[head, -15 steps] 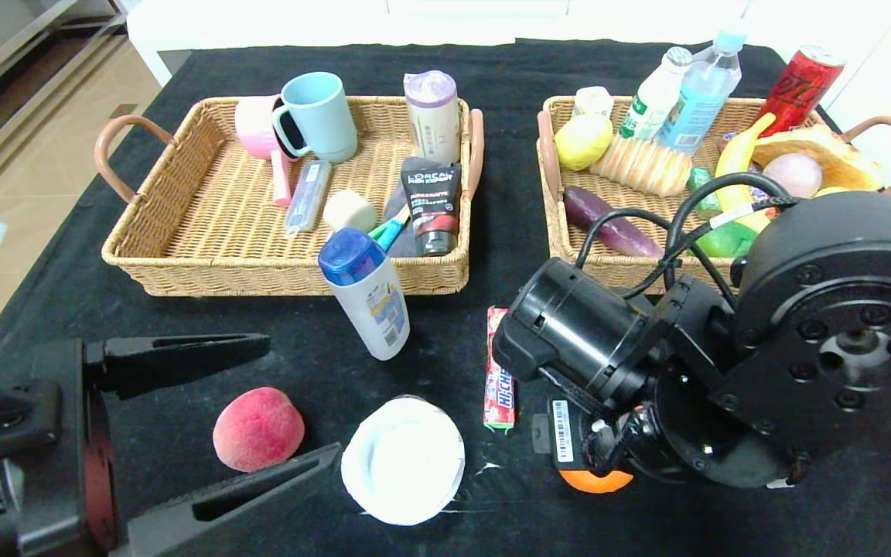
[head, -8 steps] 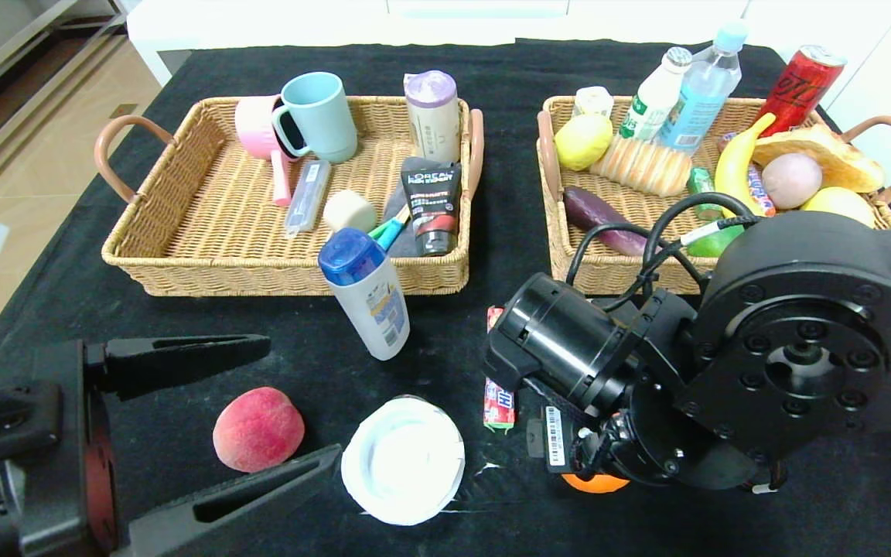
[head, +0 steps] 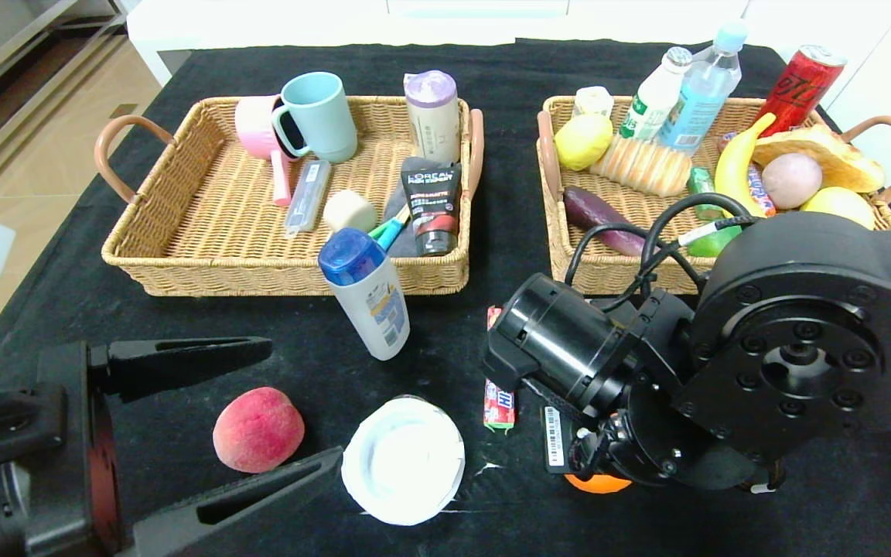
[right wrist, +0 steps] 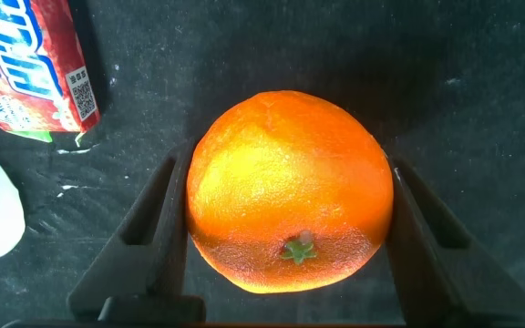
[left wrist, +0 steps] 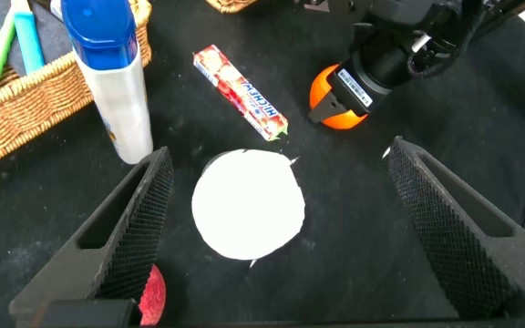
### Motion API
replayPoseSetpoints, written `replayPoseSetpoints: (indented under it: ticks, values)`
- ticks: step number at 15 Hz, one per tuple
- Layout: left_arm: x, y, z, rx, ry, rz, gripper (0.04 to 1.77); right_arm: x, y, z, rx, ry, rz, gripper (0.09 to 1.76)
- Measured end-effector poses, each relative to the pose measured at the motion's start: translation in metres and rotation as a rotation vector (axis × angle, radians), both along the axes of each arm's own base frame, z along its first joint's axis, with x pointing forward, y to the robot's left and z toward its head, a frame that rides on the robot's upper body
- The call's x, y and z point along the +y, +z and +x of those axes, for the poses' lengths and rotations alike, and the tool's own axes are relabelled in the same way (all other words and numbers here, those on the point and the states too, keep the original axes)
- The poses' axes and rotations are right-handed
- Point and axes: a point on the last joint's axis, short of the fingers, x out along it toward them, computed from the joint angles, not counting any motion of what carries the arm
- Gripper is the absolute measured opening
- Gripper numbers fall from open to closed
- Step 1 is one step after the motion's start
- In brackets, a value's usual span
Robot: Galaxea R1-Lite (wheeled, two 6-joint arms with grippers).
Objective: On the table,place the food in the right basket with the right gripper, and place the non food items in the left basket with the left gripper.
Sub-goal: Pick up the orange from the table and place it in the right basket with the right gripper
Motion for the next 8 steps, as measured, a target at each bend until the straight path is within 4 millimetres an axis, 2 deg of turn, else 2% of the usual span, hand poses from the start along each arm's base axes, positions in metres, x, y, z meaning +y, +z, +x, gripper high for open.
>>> replayPoseSetpoints:
  ticks: [8]
  values:
    - [-0.0007, -0.0018, 0.0004, 0.007, -0.003, 0.007, 1.72, 0.0011, -0.0015, 0.0005, 0.002, 0.006, -0.009, 1.25]
